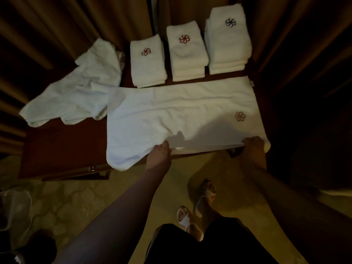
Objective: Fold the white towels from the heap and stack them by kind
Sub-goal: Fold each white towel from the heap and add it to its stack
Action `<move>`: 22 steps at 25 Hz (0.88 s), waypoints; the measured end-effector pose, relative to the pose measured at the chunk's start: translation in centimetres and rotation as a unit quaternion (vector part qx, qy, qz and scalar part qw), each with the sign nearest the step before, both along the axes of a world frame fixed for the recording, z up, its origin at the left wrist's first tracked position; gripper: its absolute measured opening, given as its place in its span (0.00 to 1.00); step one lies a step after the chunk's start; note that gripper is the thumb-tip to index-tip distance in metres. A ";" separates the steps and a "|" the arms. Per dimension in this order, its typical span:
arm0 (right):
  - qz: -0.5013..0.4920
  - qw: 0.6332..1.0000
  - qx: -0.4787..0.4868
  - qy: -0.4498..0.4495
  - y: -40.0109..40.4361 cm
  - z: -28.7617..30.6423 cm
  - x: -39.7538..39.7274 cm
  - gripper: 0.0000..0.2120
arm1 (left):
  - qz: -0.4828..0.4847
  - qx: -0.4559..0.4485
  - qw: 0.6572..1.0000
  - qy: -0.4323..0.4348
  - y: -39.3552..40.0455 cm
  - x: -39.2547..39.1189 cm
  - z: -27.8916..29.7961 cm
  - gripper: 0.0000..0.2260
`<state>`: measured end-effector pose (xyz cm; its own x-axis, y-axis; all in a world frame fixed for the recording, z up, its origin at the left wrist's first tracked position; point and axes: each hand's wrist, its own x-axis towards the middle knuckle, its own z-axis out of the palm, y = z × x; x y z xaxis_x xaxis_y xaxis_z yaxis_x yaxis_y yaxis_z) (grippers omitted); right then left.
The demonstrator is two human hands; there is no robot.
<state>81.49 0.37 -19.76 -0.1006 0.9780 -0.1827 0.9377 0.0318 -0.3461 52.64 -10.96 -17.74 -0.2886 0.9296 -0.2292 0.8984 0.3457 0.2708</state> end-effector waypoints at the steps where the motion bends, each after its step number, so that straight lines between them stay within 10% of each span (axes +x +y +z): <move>1: -0.005 1.000 0.001 -0.011 0.2 0.5 0.0 0.12 | -0.004 0.001 1.000 -0.007 0.2 -0.1 0.3 0.08; 22: 0.071 0.997 -0.015 -0.017 15.5 3.1 -2.4 0.12 | 0.031 -0.047 0.998 0.030 14.2 -4.9 1.3 0.15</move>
<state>79.11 15.88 -16.66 -0.2301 0.9485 -0.2177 0.9358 0.1543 -0.3170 47.72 3.20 -16.48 -0.3609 0.8847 -0.2951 0.8879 0.4227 0.1815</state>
